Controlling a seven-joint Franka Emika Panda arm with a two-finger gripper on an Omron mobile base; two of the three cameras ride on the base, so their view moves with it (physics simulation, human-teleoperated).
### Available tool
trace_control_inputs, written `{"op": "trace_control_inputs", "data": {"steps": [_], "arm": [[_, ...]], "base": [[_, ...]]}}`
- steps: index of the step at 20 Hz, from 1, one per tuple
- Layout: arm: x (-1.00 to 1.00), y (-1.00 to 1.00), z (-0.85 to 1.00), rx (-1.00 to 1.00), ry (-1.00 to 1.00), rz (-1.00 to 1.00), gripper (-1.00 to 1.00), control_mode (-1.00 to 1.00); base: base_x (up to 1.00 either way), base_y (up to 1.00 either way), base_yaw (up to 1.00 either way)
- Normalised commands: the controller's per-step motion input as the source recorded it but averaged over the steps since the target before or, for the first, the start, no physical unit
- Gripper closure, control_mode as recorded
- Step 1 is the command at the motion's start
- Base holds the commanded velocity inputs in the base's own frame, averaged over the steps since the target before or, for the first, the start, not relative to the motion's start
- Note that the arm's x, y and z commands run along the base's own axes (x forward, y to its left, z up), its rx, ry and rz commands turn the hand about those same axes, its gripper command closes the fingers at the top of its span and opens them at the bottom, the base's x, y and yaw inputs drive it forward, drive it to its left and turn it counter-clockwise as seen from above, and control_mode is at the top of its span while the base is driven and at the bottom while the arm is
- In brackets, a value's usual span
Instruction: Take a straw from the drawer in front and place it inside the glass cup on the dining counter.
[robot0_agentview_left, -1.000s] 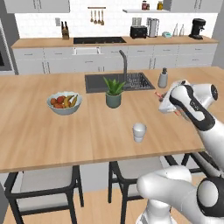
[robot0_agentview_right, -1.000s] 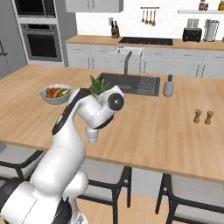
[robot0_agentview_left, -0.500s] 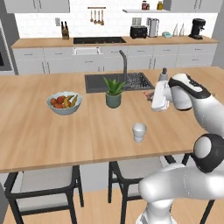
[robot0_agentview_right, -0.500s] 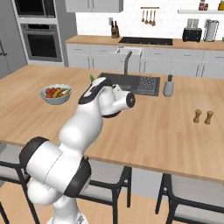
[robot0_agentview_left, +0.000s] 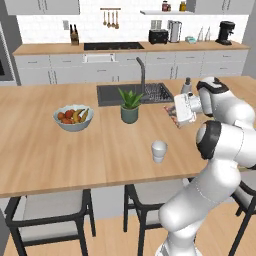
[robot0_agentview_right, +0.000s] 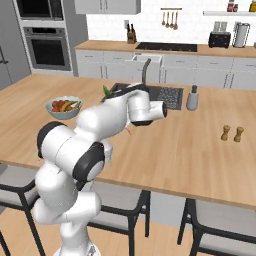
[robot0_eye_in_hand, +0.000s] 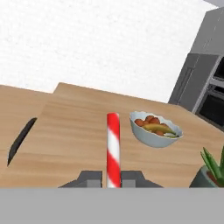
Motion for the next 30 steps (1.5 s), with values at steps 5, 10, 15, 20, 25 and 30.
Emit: {"op": "trace_control_inputs", "data": {"steps": [5,10,15,20,25,30], "arm": [[0.0,0.26,0.0,0.06,0.14,0.0,1.0,-1.0],[0.0,0.27,-0.02,0.13,0.02,0.0,1.0,-1.0],[0.0,0.16,-0.18,0.16,0.0,0.01,1.0,-1.0],[0.0,0.2,-0.11,0.11,0.01,0.0,1.0,-1.0],[-0.01,0.17,-0.01,0.1,0.01,0.0,1.0,-1.0],[-0.03,0.18,-0.08,0.03,0.01,0.0,1.0,-1.0]], "base": [[0.0,0.0,0.0],[0.0,0.0,0.0],[0.0,0.0,0.0],[0.0,0.0,0.0],[0.0,0.0,0.0],[0.0,0.0,0.0]]}}
